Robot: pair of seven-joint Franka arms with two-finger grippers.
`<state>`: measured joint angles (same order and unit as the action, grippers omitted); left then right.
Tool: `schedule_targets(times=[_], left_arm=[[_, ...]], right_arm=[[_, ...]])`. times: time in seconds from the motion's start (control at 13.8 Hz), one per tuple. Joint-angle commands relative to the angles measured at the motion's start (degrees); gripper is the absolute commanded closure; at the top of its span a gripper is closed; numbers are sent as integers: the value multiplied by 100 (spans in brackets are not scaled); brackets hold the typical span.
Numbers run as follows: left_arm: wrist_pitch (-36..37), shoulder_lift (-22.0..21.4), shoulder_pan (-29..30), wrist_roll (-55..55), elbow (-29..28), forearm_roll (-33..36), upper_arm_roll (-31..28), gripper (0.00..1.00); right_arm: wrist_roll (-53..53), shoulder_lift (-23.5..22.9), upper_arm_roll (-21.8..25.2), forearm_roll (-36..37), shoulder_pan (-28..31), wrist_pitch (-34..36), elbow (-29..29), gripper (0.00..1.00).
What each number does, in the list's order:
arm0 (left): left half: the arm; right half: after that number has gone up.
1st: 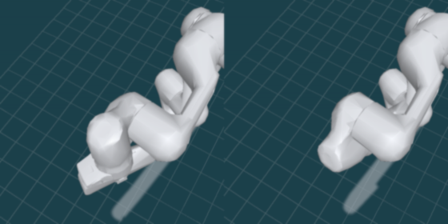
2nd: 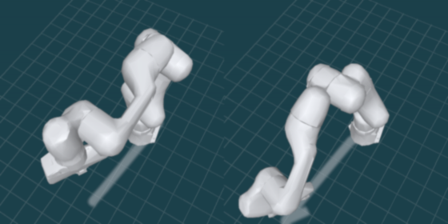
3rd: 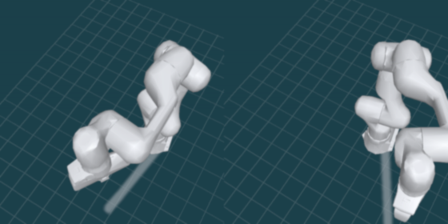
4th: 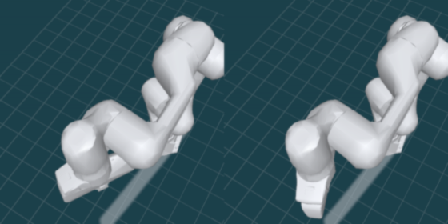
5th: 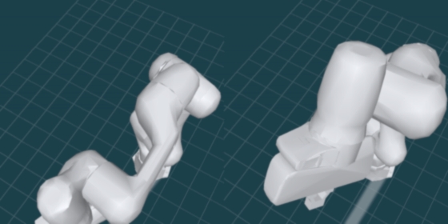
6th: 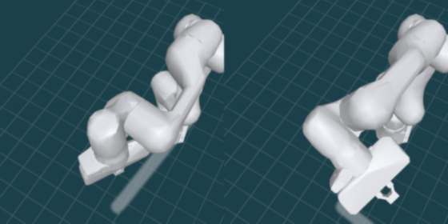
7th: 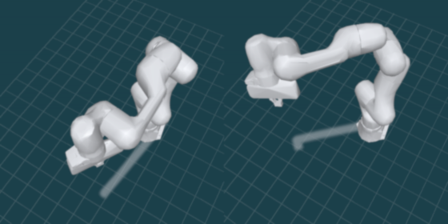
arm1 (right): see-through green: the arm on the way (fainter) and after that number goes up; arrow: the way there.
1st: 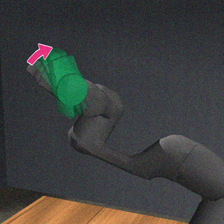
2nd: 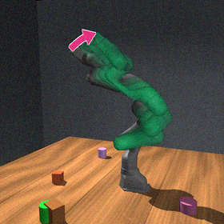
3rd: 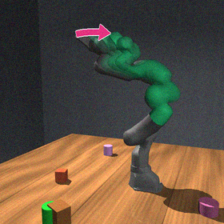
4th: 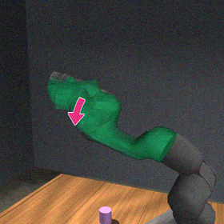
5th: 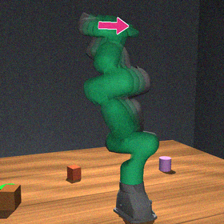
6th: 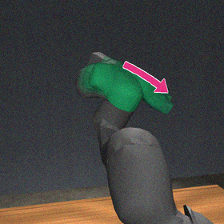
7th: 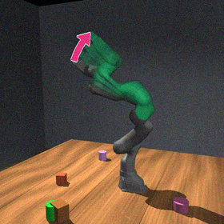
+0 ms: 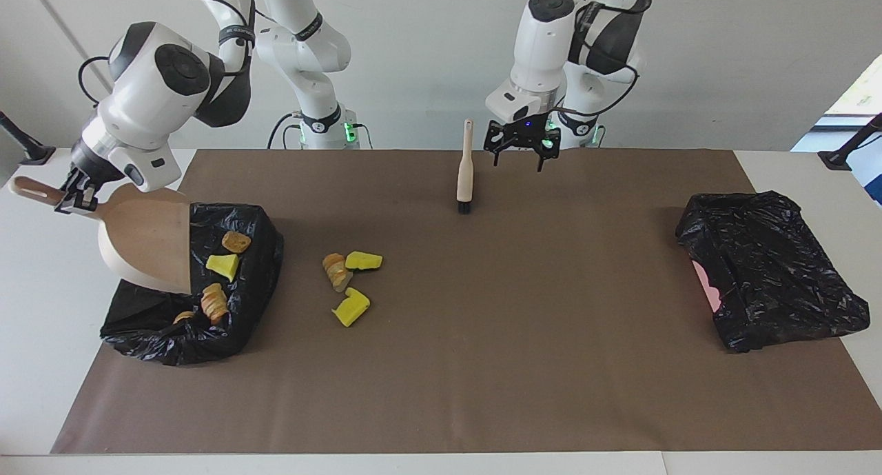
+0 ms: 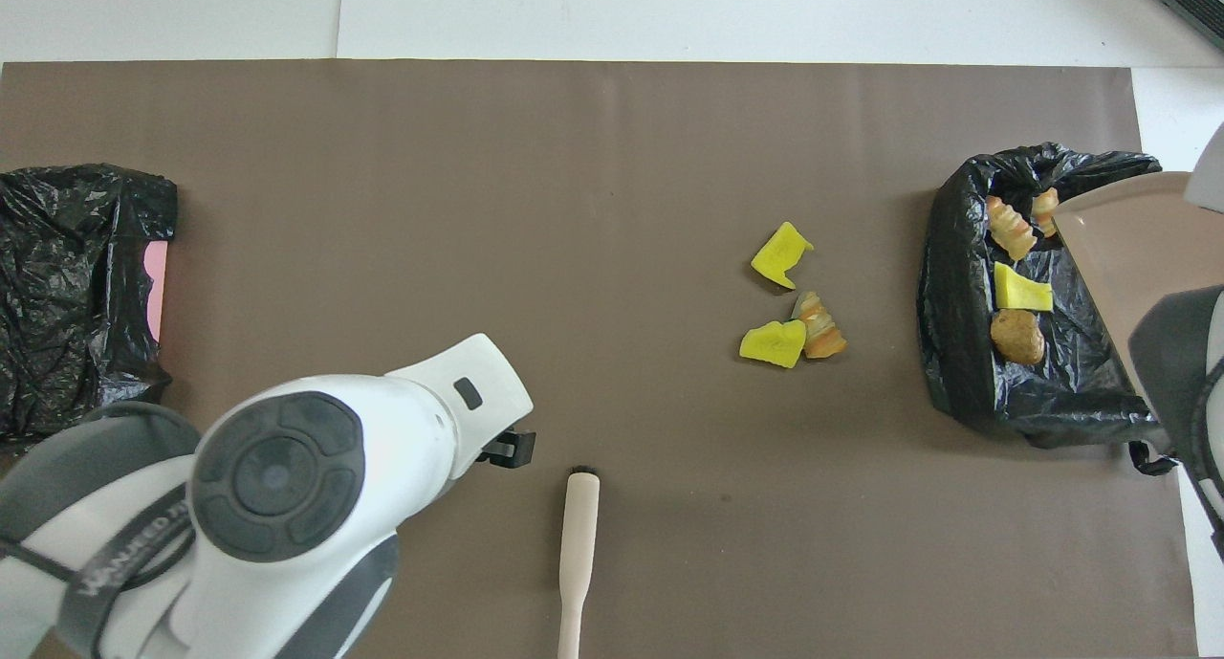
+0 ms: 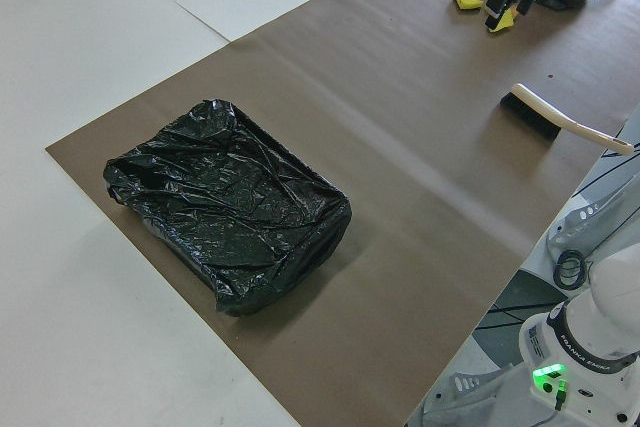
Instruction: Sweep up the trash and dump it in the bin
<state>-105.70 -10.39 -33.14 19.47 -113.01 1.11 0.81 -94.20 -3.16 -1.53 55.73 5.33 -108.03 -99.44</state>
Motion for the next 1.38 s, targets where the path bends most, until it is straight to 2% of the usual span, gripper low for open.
schedule_targets(times=[0.0,0.22,0.36,0.51,0.8,0.95,1.16,1.31], left_arm=[[602,283,491,-713,953,92,69,0],[996,423,975,-1146,1726,109,69,0],[1611,651,1239,-1523,2455,118,69,0],[1999,828,1442,-1787,2931,92,60,0],[2114,1021,1687,-1806,3276,83,16,0],[2123,1022,1811,-1937,3267,83,16,0],[2150,961,1978,-1964,3250,91,16,0],[2158,916,1978,-1990,3197,92,-158,0]], right_arm=[[383,307,-23,140,-356,483,-75,100],[1147,334,-32,-52,-944,1115,126,100],[1867,343,-40,-499,-1279,1459,171,100],[2579,343,-76,-1087,-1377,1583,197,100],[4046,352,-444,-2370,-1377,1575,197,100],[5178,317,-585,-3100,-1412,1513,267,100],[6682,53,-638,-3541,-2086,1522,329,100],[8025,-279,-638,-3892,-2421,1504,364,100]])
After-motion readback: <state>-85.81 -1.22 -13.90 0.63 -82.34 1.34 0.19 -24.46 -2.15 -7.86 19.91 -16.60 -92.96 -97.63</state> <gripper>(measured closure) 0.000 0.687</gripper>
